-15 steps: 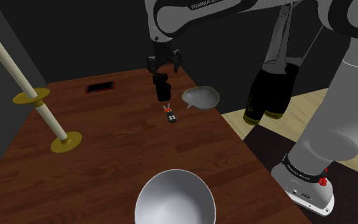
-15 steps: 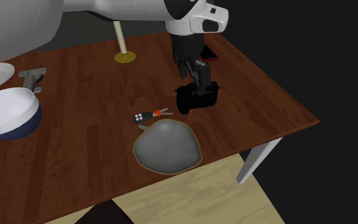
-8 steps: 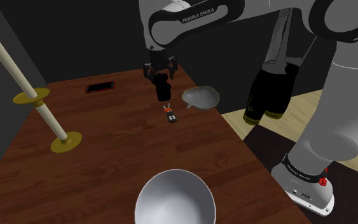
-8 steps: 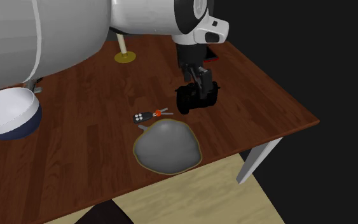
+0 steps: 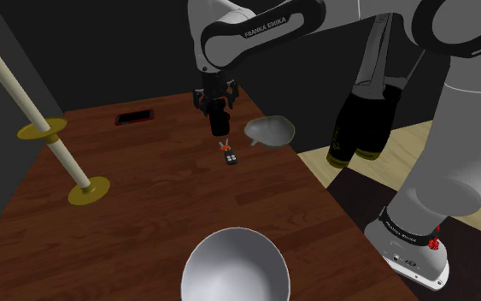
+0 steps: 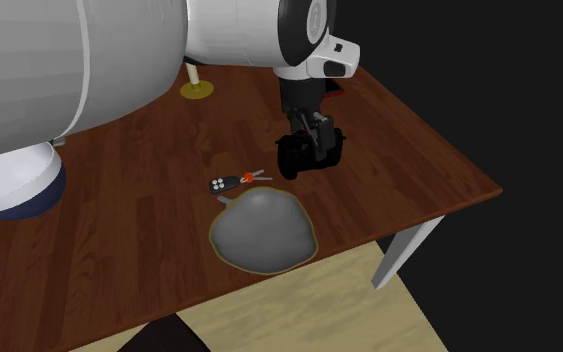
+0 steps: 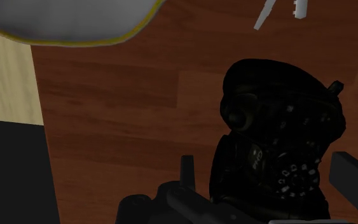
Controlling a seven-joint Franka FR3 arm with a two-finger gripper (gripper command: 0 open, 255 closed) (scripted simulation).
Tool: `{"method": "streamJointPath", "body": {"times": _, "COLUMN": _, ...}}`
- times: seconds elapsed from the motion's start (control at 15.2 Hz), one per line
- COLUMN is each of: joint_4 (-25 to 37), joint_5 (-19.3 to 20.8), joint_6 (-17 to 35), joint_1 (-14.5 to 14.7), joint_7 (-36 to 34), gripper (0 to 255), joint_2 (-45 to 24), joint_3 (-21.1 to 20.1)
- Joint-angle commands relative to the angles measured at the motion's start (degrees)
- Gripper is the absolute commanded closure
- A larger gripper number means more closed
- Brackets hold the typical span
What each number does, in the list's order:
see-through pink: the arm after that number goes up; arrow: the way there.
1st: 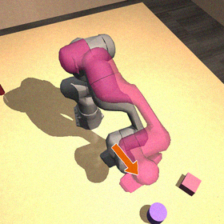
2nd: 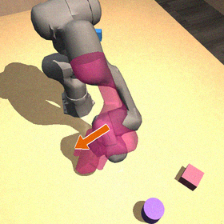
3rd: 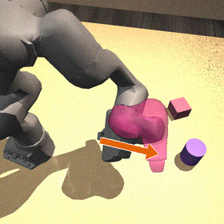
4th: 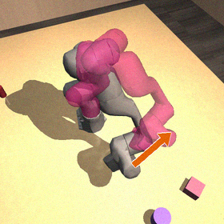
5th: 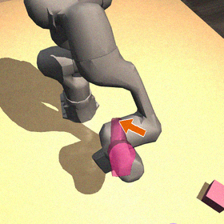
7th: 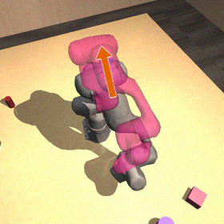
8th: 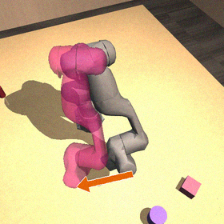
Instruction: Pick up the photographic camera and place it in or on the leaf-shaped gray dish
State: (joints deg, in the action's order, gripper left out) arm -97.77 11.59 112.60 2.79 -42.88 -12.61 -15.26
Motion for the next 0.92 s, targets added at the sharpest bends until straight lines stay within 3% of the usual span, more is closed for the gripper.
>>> {"method": "streamJointPath", "body": {"times": 0.0, "joint_4": 0.0, "joint_5": 0.0, "joint_6": 0.0, "joint_1": 0.0, "joint_7": 0.0, "gripper": 0, "joint_2": 0.0, "joint_3": 0.0}}
{"method": "streamJointPath", "body": {"times": 0.07, "joint_4": 0.0, "joint_5": 0.0, "joint_6": 0.0, "joint_1": 0.0, "joint_7": 0.0, "gripper": 0, "joint_2": 0.0, "joint_3": 0.0}}
{"method": "streamJointPath", "body": {"times": 0.13, "joint_4": 0.0, "joint_5": 0.0, "joint_6": 0.0, "joint_1": 0.0, "joint_7": 0.0, "gripper": 255, "joint_2": 0.0, "joint_3": 0.0}}
{"method": "streamJointPath", "body": {"times": 0.86, "joint_4": 1.2, "joint_5": -0.2, "joint_6": -1.4, "joint_1": 0.0, "joint_7": 0.2, "gripper": 255, "joint_2": 0.3, "joint_3": -0.1}}
